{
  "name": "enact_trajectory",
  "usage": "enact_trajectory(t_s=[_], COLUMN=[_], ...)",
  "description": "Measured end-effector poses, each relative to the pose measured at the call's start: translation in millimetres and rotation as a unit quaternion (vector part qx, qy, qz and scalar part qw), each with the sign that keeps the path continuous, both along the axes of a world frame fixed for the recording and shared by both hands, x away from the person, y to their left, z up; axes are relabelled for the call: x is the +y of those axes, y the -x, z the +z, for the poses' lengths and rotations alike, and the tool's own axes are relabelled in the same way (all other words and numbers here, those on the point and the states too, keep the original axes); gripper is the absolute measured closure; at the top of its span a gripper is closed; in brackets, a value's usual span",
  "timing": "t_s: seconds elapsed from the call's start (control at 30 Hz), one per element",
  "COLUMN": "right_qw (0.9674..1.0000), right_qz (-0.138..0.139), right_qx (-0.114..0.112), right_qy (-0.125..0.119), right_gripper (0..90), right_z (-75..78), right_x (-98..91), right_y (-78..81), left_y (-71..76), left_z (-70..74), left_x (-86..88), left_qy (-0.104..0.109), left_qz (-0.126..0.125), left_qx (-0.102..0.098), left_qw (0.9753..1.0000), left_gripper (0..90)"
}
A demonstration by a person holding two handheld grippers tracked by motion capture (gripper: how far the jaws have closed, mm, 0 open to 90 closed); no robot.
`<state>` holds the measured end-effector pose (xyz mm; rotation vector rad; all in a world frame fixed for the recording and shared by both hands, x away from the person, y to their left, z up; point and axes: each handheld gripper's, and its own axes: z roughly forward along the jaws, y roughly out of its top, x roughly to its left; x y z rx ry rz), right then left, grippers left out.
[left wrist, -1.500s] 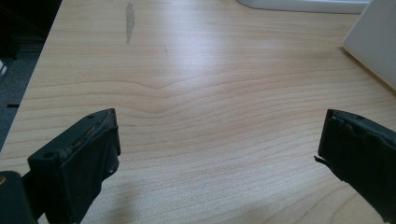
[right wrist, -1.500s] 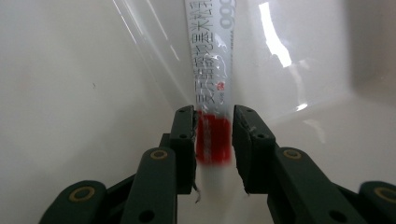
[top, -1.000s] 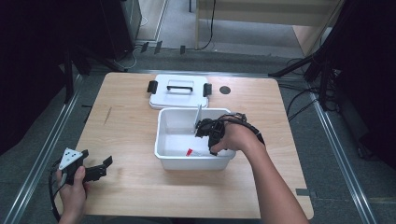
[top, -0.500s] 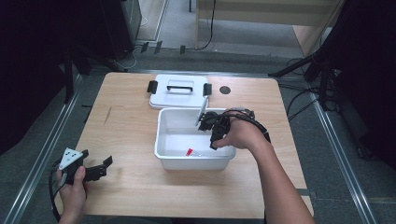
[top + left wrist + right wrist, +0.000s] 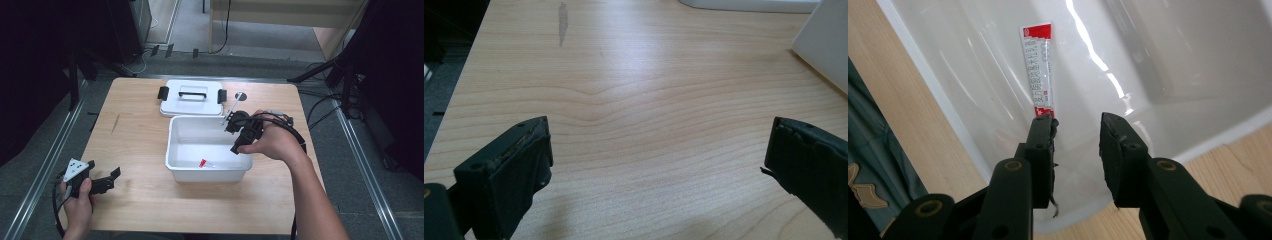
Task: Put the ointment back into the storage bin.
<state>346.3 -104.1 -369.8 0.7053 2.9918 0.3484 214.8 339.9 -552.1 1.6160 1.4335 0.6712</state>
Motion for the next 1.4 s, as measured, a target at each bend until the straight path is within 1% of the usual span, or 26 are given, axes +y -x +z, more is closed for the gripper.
enact_trajectory(t_s=[0.1, 0.13, 0.17, 0.2, 0.3, 0.33, 0.37, 0.4, 0.43, 0.47, 0.53, 0.6, 0.63, 0.67, 0.73, 0.8, 0.87, 0.9, 0.93, 0.97, 1.1, 1.13, 1.17, 1.2, 1.23, 1.4], right_qw=[0.9999, 0.9996, 0.9996, 0.9991, 0.9984, 0.9974, 0.9974, 0.9956, 0.9956, 0.9942, 0.9937, 0.9912, 0.9912, 0.9885, 0.9855, 0.9811, 0.9766, 0.9766, 0.9725, 0.9713, 0.9695, 0.968, 0.968, 0.967, 0.967, 0.958], right_qz=[-0.006, -0.017, -0.017, -0.027, -0.037, -0.047, -0.047, -0.059, -0.059, -0.067, -0.072, -0.084, -0.084, -0.097, -0.099, -0.114, -0.136, -0.136, -0.151, -0.156, -0.169, -0.18, -0.18, -0.184, -0.184, -0.225], right_qx=[-0.006, -0.013, -0.013, -0.022, -0.021, -0.022, -0.022, -0.029, -0.029, -0.039, -0.042, -0.053, -0.053, -0.061, -0.078, -0.088, -0.096, -0.096, -0.101, -0.101, -0.11, -0.111, -0.111, -0.118, -0.118, -0.125], right_qy=[-0.012, -0.019, -0.019, -0.024, -0.036, -0.051, -0.051, -0.066, -0.066, -0.074, -0.076, -0.088, -0.088, -0.098, -0.113, -0.13, -0.137, -0.137, -0.146, -0.149, -0.139, -0.136, -0.136, -0.131, -0.131, -0.127], right_gripper=[64.9, 62.6, 62.6, 61.3, 61.3, 59.7, 59.7, 56.7, 56.7, 56.5, 56.5, 54.7, 54.7, 54.0, 54.6, 54.8, 52.5, 52.5, 50.8, 50.0, 44.2, 39.3, 39.3, 33.9, 33.9, 14.2], right_z=[3.9, 7.4, 7.4, 10.1, 11.1, 11.6, 11.6, 12.2, 12.2, 13.2, 13.4, 13.7, 13.7, 13.9, 13.6, 13.5, 12.8, 12.8, 10.2, 9.0, 3.2, -1.3, -1.3, -5.3, -5.3, -18.4], right_x=[-6.3, -12.4, -12.4, -18.9, -23.8, -28.8, -28.8, -34.7, -34.7, -40.1, -42.2, -51.2, -51.2, -58.8, -65.9, -75.3, -84.1, -84.1, -93.8, -96.6, -106.2, -111.6, -111.6, -116.5, -116.5, -130.9], right_y=[0.3, 0.6, 0.6, 1.0, 0.9, 1.4, 1.4, 1.1, 1.1, 0.6, 0.9, 1.2, 1.2, 1.5, 1.0, -0.7, -1.4, -1.4, -1.7, -1.3, 1.0, 2.2, 2.2, 3.7, 3.7, 9.9], left_y=[0.0, 0.0, 0.0, 0.0, 0.0, 0.0, 0.0, 0.0, 0.0, 0.0, 0.1, 0.1, 0.1, 0.1, 0.2, 0.2, 0.2, 0.2, 0.2, 0.2, 0.2, 0.3, 0.3, 0.5, 0.5, 0.7], left_z=[0.0, 0.0, 0.0, 0.0, 0.0, 0.0, 0.0, 0.0, 0.0, 0.0, -0.1, -0.1, -0.1, 0.0, 0.0, 0.0, -0.1, -0.1, 0.0, -0.1, 0.0, 0.0, 0.0, 0.1, 0.1, 0.2], left_x=[0.1, 0.0, 0.0, 0.0, 0.1, 0.1, 0.1, 0.1, 0.1, 0.1, 0.1, 0.2, 0.2, 0.2, 0.3, 0.2, 0.0, 0.0, 0.0, 0.0, 0.4, 0.2, 0.2, 0.2, 0.2, 0.3], left_qy=[0.0, 0.0, 0.0, 0.0, 0.0, 0.001, 0.001, 0.001, 0.001, 0.001, 0.001, 0.001, 0.001, 0.001, 0.0, 0.0, 0.002, 0.002, 0.002, 0.002, 0.0, 0.0, 0.0, 0.0, 0.0, 0.0], left_qz=[0.0, 0.0, 0.0, 0.0, 0.0, 0.001, 0.001, 0.001, 0.001, 0.001, 0.001, 0.001, 0.001, 0.001, 0.001, 0.001, 0.002, 0.002, 0.002, 0.002, 0.001, 0.001, 0.001, 0.0, 0.0, 0.0], left_qx=[0.0, 0.0, 0.0, 0.0, 0.0, 0.0, 0.0, 0.0, 0.0, 0.0, -0.001, 0.0, 0.0, 0.0, 0.001, 0.001, 0.0, 0.0, 0.0, 0.0, 0.0, 0.0, 0.0, 0.001, 0.001, 0.002], left_qw=[1.0, 1.0, 1.0, 1.0, 1.0, 1.0, 1.0, 1.0, 1.0, 1.0, 1.0, 1.0, 1.0, 1.0, 1.0, 1.0, 1.0, 1.0, 1.0, 1.0, 1.0, 1.0, 1.0, 1.0, 1.0, 1.0], left_gripper=[0.0, 0.0, 0.0, 0.0, 0.0, 0.0, 0.0, 0.0, 0.0, 0.0, 0.0, 0.0, 0.0, 0.0, 0.0, 0.0, 0.0, 0.0, 0.0, 0.0, 0.0, 0.0, 0.0, 0.0, 0.0, 0.0])
